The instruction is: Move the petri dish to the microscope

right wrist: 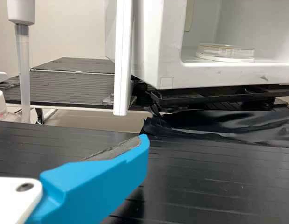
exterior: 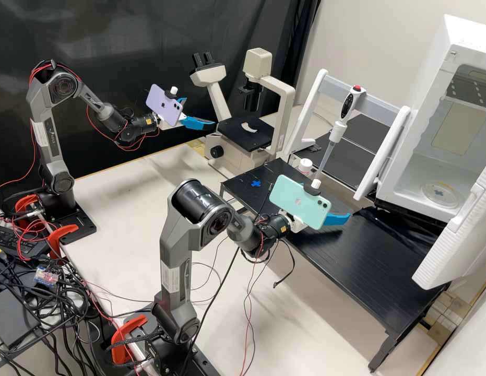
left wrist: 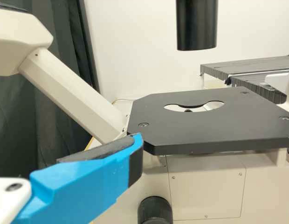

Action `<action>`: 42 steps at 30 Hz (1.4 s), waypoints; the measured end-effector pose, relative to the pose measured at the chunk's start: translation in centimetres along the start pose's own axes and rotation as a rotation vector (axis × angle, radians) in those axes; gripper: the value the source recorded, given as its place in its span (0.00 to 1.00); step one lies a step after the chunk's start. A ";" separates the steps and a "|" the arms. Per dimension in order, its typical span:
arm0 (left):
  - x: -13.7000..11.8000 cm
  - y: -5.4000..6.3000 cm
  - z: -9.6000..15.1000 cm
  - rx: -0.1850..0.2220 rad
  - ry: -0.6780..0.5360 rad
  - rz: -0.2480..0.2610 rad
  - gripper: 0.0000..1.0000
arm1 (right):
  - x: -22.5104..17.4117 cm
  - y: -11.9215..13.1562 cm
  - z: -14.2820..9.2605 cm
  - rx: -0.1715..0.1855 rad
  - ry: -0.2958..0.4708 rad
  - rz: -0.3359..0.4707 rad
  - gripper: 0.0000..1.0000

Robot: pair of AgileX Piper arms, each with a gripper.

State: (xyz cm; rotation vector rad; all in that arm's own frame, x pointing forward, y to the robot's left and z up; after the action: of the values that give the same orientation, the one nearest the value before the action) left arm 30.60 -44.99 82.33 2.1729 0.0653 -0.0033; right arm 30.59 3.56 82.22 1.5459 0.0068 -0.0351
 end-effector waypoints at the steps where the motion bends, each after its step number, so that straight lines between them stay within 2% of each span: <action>1: 0.0 0.0 0.0 0.000 0.000 0.000 1.00 | 0.0 0.0 0.0 0.000 0.000 0.000 1.00; 7: 0.0 0.0 0.0 0.000 0.000 0.000 1.00 | 0.0 0.1 0.1 0.000 -0.002 0.002 1.00; 11: 0.0 0.0 0.0 0.000 0.000 0.000 1.00 | 0.0 1.0 1.1 0.001 -0.033 0.031 1.00; 15: 0.0 0.0 0.0 0.000 0.000 0.000 1.00 | -0.1 2.9 2.8 0.047 -0.084 0.090 1.00; 19: 0.0 0.0 0.0 0.000 0.000 0.000 1.00 | 0.4 5.0 4.0 0.076 -0.101 0.153 1.00; 21: 0.0 0.0 0.0 0.000 0.000 0.000 1.00 | 1.0 6.4 4.6 0.095 -0.109 0.200 1.00; 27: 0.0 0.0 0.0 0.000 0.000 0.000 1.00 | 3.2 9.4 5.4 0.095 -0.116 0.279 1.00; 31: 0.0 0.0 0.0 0.000 0.000 0.000 1.00 | 5.2 10.9 5.7 0.099 -0.129 0.299 1.00; 37: 0.0 0.0 0.0 0.000 0.000 0.000 1.00 | 8.1 12.8 5.9 0.139 -0.162 0.325 1.00; 42: 0.0 0.0 0.0 0.000 0.000 0.000 1.00 | 10.4 14.1 5.7 0.129 -0.160 0.329 1.00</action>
State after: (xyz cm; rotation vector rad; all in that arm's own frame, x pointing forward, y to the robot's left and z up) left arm 30.60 -44.99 82.33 2.1729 0.0653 -0.0033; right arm 41.25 -1.99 96.14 1.6518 -0.3825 0.1029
